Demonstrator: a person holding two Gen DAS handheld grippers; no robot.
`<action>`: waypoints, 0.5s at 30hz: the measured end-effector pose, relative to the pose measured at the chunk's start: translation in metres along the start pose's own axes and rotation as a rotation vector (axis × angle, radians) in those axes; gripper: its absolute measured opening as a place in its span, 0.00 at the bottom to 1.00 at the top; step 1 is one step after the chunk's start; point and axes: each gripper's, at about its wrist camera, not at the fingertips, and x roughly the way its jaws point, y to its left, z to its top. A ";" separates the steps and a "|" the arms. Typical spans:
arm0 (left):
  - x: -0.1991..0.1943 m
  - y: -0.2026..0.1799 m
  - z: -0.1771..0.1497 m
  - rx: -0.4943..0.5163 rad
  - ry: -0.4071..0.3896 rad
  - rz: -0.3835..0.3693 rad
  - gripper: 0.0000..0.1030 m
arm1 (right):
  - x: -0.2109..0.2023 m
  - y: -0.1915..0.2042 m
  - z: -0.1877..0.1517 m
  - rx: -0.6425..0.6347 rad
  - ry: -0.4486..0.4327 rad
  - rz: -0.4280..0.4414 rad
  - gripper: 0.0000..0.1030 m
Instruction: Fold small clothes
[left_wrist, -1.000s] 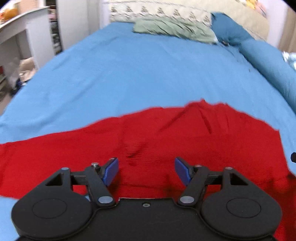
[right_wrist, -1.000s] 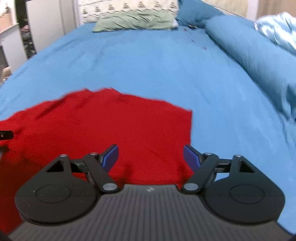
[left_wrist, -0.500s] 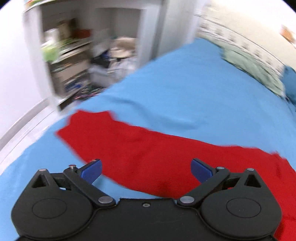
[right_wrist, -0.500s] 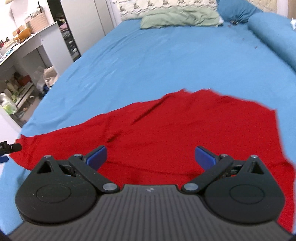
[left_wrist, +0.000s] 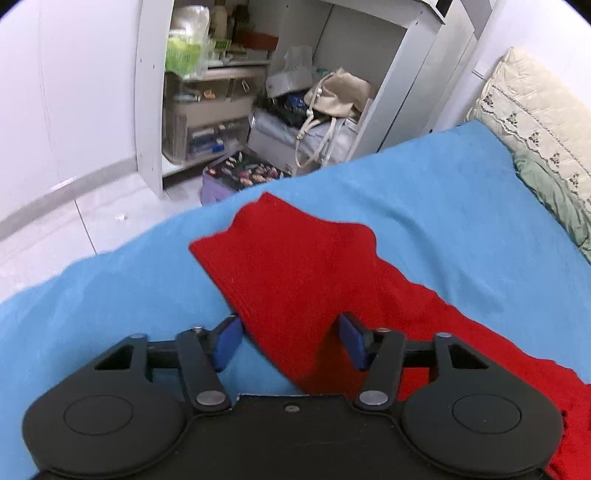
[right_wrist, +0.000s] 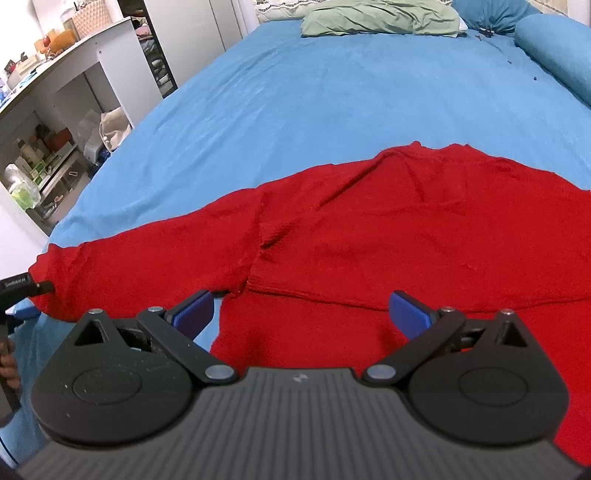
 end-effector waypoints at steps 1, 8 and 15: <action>0.001 -0.001 0.000 0.009 -0.006 0.012 0.44 | 0.000 -0.002 -0.002 0.006 0.001 -0.003 1.00; -0.004 -0.019 0.006 0.066 -0.054 0.041 0.08 | 0.001 -0.025 -0.010 0.056 -0.015 -0.019 1.00; -0.071 -0.110 0.011 0.233 -0.200 -0.070 0.07 | -0.019 -0.073 0.000 0.130 -0.065 -0.014 1.00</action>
